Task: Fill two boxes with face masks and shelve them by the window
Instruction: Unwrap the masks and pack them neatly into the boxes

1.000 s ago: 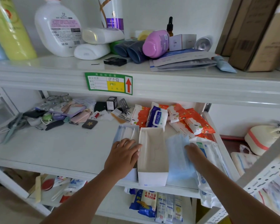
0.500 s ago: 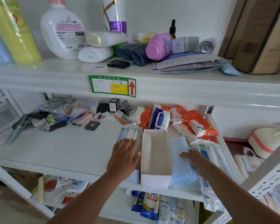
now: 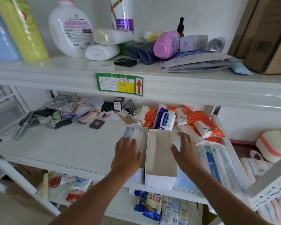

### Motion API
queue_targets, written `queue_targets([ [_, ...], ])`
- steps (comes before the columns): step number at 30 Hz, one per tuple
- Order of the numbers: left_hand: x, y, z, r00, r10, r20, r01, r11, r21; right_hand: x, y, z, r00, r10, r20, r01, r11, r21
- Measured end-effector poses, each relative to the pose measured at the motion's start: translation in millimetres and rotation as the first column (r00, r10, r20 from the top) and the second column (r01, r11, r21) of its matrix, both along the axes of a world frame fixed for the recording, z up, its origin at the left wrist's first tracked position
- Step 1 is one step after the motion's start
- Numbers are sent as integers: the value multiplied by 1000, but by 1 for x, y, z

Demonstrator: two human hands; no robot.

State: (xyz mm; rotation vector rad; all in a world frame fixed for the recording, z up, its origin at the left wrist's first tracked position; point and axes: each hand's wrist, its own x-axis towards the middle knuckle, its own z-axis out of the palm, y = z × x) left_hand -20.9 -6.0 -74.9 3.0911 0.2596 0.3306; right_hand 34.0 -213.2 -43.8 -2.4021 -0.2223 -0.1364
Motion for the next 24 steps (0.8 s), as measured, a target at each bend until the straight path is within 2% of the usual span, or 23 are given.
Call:
queue_targets([
  [3, 0, -1, 2, 1000, -12, 8, 12, 999, -38, -16, 24, 1, 983, 165, 81, -158, 983, -90],
  [6, -1, 0, 1, 998, -40, 46, 43, 997, -60, -24, 36, -10, 982, 188, 15, -181, 963, -200],
  [8, -1, 0, 1, 997, -56, 58, 60, 996, -65, -27, 40, -13, 982, 185, 40, -168, 949, -266],
  [17, -3, 0, 3, 999, -28, -45, 23, 995, -101, -30, 43, -14, 980, 192, 51, -164, 927, -338],
  [24, -2, 1, 1, 999, -46, -6, 45, 995, -85, -33, 43, -10, 980, 189, 54, -158, 921, -357],
])
